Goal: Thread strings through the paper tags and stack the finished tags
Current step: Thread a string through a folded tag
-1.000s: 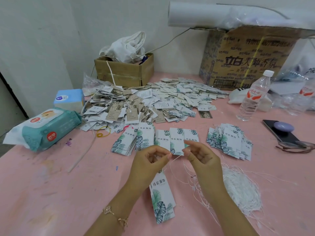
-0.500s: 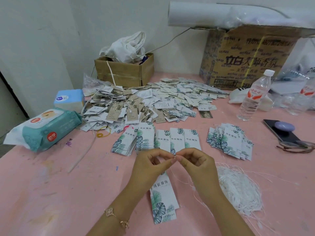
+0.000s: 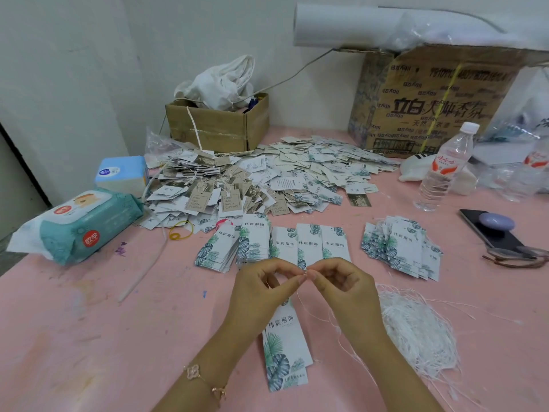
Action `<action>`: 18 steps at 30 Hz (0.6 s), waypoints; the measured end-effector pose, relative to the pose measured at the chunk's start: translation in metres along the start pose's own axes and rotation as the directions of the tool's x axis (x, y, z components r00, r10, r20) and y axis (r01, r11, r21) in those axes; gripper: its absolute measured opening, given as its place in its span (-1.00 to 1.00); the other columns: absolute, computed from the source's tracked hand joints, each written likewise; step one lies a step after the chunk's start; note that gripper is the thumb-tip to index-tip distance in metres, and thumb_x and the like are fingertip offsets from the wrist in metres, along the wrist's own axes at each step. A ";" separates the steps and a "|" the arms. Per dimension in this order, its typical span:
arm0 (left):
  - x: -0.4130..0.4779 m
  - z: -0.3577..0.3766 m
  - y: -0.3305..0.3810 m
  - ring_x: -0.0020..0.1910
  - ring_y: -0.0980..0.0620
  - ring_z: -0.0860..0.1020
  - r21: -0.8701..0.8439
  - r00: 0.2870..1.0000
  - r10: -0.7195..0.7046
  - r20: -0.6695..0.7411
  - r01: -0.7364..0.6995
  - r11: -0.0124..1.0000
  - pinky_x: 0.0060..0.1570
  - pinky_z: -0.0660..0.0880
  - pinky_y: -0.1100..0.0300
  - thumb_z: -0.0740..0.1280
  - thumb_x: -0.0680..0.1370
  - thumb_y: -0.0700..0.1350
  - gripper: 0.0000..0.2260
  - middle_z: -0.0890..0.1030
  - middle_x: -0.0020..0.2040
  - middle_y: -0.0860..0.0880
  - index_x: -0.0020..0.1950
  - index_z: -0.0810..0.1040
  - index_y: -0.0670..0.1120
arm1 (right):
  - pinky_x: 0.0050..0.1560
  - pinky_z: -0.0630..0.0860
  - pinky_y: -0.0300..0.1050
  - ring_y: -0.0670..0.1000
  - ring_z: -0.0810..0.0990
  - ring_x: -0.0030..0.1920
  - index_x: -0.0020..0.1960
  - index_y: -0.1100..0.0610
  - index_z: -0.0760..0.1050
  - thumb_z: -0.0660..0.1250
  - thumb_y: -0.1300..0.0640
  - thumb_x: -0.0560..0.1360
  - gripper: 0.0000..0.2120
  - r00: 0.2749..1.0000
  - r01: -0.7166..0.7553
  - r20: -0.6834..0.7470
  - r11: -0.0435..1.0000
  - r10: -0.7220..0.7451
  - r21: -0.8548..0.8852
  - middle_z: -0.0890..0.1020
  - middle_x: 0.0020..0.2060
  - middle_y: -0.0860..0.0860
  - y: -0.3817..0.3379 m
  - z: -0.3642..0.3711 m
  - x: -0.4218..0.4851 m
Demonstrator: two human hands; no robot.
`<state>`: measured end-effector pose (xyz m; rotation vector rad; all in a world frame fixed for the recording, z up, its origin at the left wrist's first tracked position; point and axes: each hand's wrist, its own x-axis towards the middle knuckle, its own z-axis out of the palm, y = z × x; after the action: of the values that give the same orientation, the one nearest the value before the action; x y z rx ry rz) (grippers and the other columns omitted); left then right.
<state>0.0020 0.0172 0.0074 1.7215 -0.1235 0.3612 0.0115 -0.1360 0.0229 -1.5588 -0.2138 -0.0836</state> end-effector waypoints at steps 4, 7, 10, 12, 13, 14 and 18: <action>0.000 0.000 -0.001 -0.53 0.25 0.38 0.029 1.000 -0.004 0.007 0.004 1.000 -0.44 0.29 0.45 0.55 0.40 -0.11 -0.91 0.61 -0.43 0.16 -0.23 0.69 0.07 | -0.15 0.55 -0.21 0.04 0.62 -0.20 -0.20 0.01 0.66 0.47 0.29 0.40 -0.82 1.000 0.006 0.019 0.999 -0.005 -0.042 0.68 -0.27 0.04 0.002 0.000 0.000; 0.000 0.001 -0.002 -0.53 0.25 0.38 0.025 1.000 -0.009 0.002 0.009 1.000 -0.44 0.29 0.46 0.55 0.40 -0.10 -0.92 0.58 -0.46 0.19 -0.23 0.70 0.06 | -0.14 0.55 -0.20 0.07 0.62 -0.19 -0.19 0.00 0.66 0.47 0.28 0.40 -0.82 1.000 0.014 0.027 0.999 -0.013 -0.053 0.68 -0.27 0.05 0.002 -0.001 0.000; 0.000 0.001 -0.001 -0.54 0.25 0.39 0.017 1.000 -0.008 0.005 0.008 1.000 -0.45 0.29 0.45 0.54 0.41 -0.12 -0.92 0.61 -0.43 0.16 -0.22 0.70 0.05 | -0.16 0.56 -0.26 -0.02 0.62 -0.22 -0.19 0.00 0.66 0.47 0.28 0.41 -0.82 0.999 0.032 0.020 0.999 -0.031 -0.039 0.68 -0.28 0.03 0.002 -0.001 0.000; 0.000 0.001 -0.001 -0.55 0.26 0.39 0.010 1.000 -0.007 0.008 0.007 1.000 -0.45 0.29 0.46 0.54 0.41 -0.16 -0.90 0.62 -0.42 0.16 -0.22 0.70 0.04 | -0.17 0.56 -0.27 -0.04 0.62 -0.22 -0.19 0.01 0.65 0.47 0.28 0.40 -0.83 0.999 0.035 0.018 0.999 -0.035 -0.031 0.68 -0.28 0.03 0.002 -0.001 0.000; 0.000 0.001 -0.001 -0.55 0.26 0.39 0.011 1.000 -0.007 0.009 0.007 1.000 -0.46 0.29 0.46 0.54 0.41 -0.16 -0.90 0.62 -0.42 0.16 -0.22 0.70 0.04 | -0.17 0.56 -0.27 -0.04 0.62 -0.22 -0.19 0.01 0.65 0.47 0.28 0.40 -0.83 0.999 0.037 0.022 0.999 -0.036 -0.032 0.68 -0.28 0.02 0.002 -0.001 0.000; 0.000 0.001 0.000 -0.55 0.25 0.39 0.014 1.000 -0.007 0.010 0.007 1.000 -0.46 0.29 0.46 0.53 0.41 -0.16 -0.90 0.61 -0.43 0.16 -0.22 0.70 0.04 | -0.16 0.56 -0.27 -0.04 0.62 -0.22 -0.19 0.01 0.65 0.47 0.28 0.40 -0.83 0.999 0.037 0.026 0.999 -0.036 -0.033 0.68 -0.28 0.02 0.002 -0.001 0.000; 0.000 0.001 0.000 -0.55 0.25 0.38 0.005 1.000 -0.017 0.006 0.017 1.000 -0.46 0.28 0.45 0.53 0.41 -0.16 -0.87 0.60 -0.45 0.15 -0.24 0.70 0.08 | -0.16 0.55 -0.24 -0.02 0.61 -0.22 -0.19 0.02 0.65 0.48 0.28 0.39 -0.84 0.999 0.040 0.029 0.999 -0.040 -0.024 0.67 -0.28 0.04 0.002 -0.001 0.000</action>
<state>0.0020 0.0166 0.0074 1.7280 -0.1124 0.3439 0.0116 -0.1373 0.0207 -1.5815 -0.2674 -0.0956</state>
